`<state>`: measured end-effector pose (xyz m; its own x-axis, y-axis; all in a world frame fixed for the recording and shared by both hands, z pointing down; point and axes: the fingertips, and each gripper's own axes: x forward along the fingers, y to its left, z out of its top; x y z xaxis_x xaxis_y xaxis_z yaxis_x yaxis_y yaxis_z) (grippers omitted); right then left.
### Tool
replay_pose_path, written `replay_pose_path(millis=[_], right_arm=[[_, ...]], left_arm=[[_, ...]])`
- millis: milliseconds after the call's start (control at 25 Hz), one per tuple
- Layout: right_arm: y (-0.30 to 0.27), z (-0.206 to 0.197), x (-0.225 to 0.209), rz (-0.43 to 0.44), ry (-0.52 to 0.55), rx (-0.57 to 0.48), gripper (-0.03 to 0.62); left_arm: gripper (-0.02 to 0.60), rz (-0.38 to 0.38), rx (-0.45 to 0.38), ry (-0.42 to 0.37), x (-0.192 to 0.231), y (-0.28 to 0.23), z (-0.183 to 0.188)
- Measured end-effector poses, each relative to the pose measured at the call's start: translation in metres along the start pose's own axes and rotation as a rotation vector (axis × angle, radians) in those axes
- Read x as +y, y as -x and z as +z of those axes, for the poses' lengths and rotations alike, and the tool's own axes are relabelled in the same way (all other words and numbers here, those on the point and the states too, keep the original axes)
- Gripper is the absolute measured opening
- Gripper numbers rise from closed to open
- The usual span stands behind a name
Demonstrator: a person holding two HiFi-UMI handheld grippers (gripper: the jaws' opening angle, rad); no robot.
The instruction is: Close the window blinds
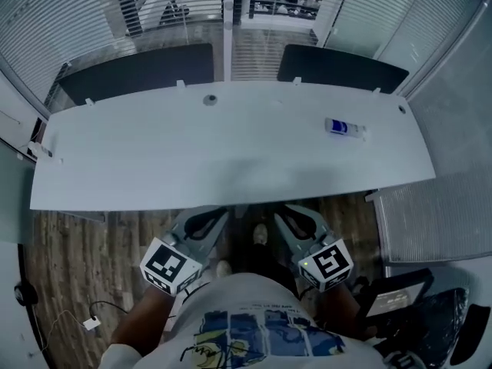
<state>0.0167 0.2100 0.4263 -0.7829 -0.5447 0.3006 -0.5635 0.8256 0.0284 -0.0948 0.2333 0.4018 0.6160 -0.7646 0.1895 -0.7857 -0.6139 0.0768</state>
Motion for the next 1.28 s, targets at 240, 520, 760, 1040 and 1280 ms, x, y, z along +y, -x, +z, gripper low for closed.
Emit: replay_pose_path(millis=[240,520,760,1040,1280], right_arm=[[-0.038,0.011,-0.068,0.066,0.023,0.008,0.046],[-0.077,0.031,-0.141,0.148,0.035,-0.008,0.046],[-0.101,0.025,-0.183,0.192,0.037,0.027,0.046],[-0.143,0.022,-0.203,0.143,0.006,0.026,0.046],[-0.159,0.032,-0.208,0.091,-0.028,0.039,0.046]], left_arm=[[0.011,0.047,0.0,-0.001,0.035,-0.06,0.025],[0.011,0.13,-0.009,-0.003,0.082,-0.121,0.05],[0.011,0.187,0.006,-0.016,0.116,-0.164,0.059],[0.012,0.202,0.03,-0.095,0.193,-0.192,0.068],[0.012,0.205,0.072,-0.171,0.251,-0.216,0.099]])
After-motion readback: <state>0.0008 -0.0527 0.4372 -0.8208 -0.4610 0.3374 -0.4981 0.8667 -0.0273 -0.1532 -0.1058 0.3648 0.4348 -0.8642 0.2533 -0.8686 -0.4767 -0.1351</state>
